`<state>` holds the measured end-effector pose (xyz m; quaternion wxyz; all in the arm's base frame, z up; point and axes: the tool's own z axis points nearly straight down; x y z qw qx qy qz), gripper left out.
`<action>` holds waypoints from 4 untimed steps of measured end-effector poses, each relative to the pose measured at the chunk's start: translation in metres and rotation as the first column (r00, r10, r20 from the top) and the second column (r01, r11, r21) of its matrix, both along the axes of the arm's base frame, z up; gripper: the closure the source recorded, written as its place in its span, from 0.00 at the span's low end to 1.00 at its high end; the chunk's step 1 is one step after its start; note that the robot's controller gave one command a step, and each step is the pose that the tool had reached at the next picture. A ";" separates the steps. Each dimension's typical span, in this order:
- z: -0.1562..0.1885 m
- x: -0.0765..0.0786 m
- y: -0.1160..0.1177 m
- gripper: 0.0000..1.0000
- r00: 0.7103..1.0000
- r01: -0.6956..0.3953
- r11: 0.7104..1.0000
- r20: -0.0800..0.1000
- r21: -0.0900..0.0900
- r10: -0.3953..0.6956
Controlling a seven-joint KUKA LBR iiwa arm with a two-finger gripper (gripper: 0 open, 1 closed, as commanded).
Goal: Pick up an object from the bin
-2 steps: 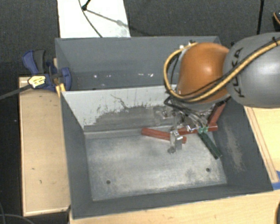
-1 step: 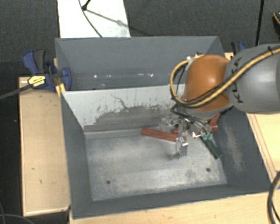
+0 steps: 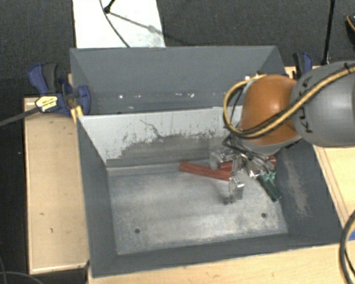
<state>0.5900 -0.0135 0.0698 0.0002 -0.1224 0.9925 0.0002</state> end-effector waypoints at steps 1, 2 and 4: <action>0.003 0.002 0.002 1.00 1.000 0.002 1.000 0.005 0.001 -0.002; 0.001 0.000 0.001 0.00 1.000 0.005 1.000 0.001 0.001 -0.005; 0.188 -0.026 0.022 1.00 0.896 -0.444 0.896 0.009 -0.004 0.444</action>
Offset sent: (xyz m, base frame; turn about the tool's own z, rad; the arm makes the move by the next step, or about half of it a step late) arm 0.0000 0.0000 0.0000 0.0000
